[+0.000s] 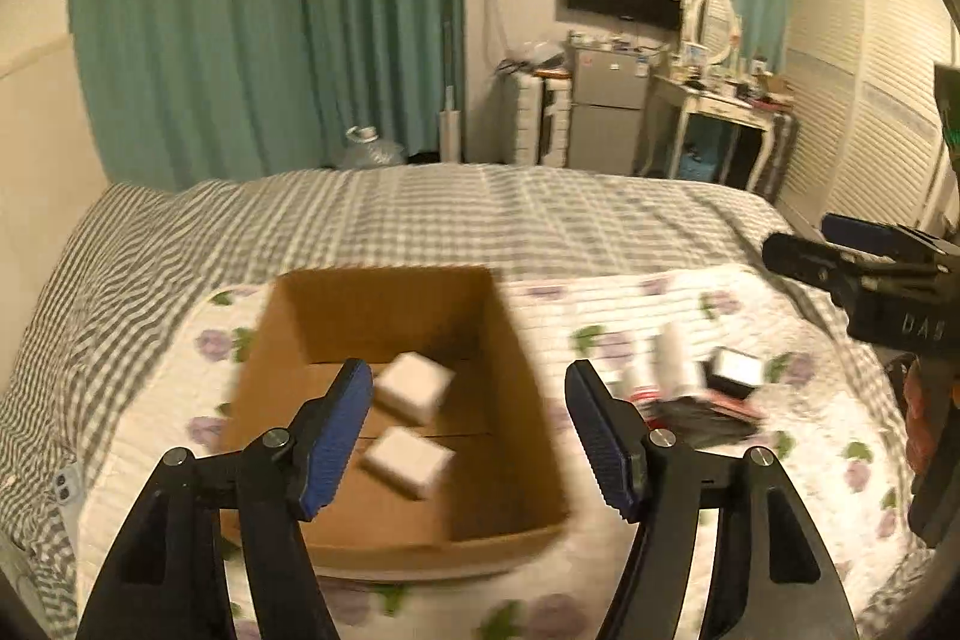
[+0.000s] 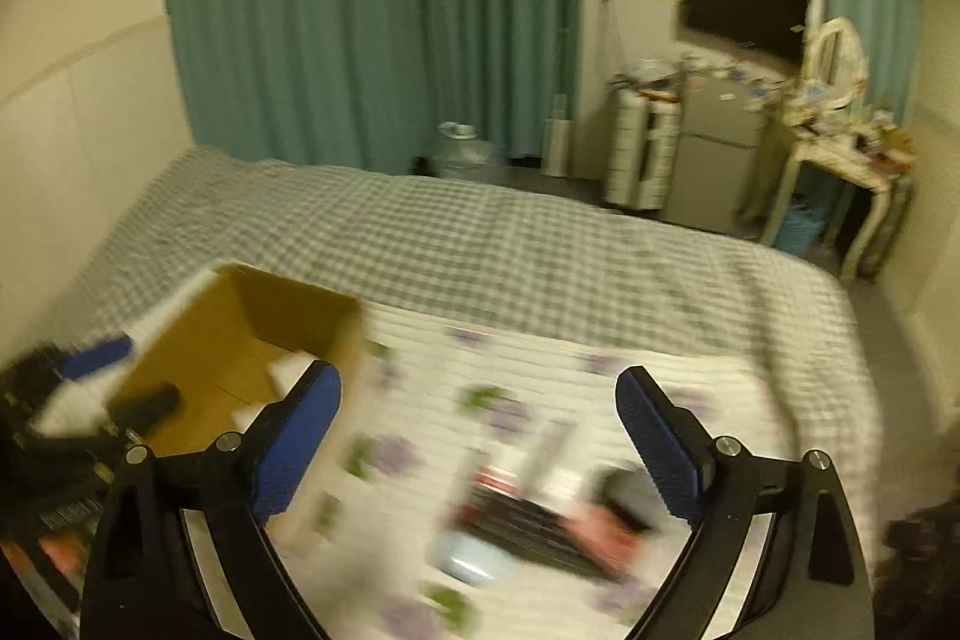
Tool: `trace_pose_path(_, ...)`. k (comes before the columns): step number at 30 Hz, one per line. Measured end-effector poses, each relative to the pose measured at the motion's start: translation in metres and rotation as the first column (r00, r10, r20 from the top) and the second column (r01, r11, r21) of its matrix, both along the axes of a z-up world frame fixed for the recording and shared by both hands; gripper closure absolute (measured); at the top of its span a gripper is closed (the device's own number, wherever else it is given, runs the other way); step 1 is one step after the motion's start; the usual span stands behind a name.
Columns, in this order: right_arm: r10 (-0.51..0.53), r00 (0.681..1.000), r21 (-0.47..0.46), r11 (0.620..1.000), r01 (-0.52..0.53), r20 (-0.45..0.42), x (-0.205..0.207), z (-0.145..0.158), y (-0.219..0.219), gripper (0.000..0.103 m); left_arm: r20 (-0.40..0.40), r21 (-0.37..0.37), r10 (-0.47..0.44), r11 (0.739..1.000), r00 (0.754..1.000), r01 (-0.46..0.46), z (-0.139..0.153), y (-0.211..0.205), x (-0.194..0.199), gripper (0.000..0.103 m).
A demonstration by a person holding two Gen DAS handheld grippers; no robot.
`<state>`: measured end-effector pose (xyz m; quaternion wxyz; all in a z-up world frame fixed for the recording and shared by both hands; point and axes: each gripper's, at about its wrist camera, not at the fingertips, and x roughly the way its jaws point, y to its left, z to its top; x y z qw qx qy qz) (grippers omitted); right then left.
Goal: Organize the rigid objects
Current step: 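Grasp the light blue earbud case with the left gripper while the right grasps the black power bank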
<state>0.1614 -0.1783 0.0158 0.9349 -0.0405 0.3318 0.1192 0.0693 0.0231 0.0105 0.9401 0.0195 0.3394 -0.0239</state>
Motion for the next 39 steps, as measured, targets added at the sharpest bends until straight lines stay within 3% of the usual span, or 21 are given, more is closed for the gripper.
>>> trace_pose_path(4,-0.078,0.997,-0.049,0.996,0.077,-0.011,-0.023,-0.006,-0.059,0.009,-0.019,-0.011,-0.035,0.999,0.999,0.035,-0.005,-0.050,0.001,0.033)
trace_pose_path(9,-0.129,0.991,-0.043,0.991,0.127,-0.048,-0.034,-0.034,-0.104,0.009,-0.107,-0.019,-0.045,0.999,0.993,0.043,-0.050,-0.095,0.012,0.033)
trace_pose_path(18,-0.118,0.984,-0.020,0.993,0.116,-0.133,-0.015,-0.100,-0.120,0.010,-0.266,0.031,-0.080,0.995,0.961,0.091,-0.143,-0.140,0.038,0.033)
trace_pose_path(25,-0.092,0.980,0.004,0.996,0.094,-0.176,0.005,-0.133,-0.127,0.010,-0.315,0.048,-0.117,0.989,0.942,0.139,-0.180,-0.157,0.051,0.036)
trace_pose_path(26,-0.093,0.979,0.004,0.995,0.095,-0.183,0.008,-0.139,-0.128,0.010,-0.317,0.053,-0.122,0.988,0.940,0.146,-0.183,-0.159,0.051,0.036)
trace_pose_path(28,-0.093,0.975,0.002,0.995,0.096,-0.202,0.015,-0.150,-0.130,0.010,-0.302,0.090,-0.124,0.983,0.945,0.157,-0.187,-0.164,0.049,0.053)
trace_pose_path(32,-0.074,0.972,0.005,0.997,0.077,-0.225,0.026,-0.167,-0.134,0.010,-0.293,0.106,-0.112,0.983,0.949,0.148,-0.184,-0.165,0.048,0.053)
trace_pose_path(39,-0.011,0.976,0.006,1.000,0.013,-0.218,0.059,-0.180,-0.125,0.010,-0.217,0.103,0.036,0.995,0.976,-0.014,-0.145,-0.136,0.054,0.053)
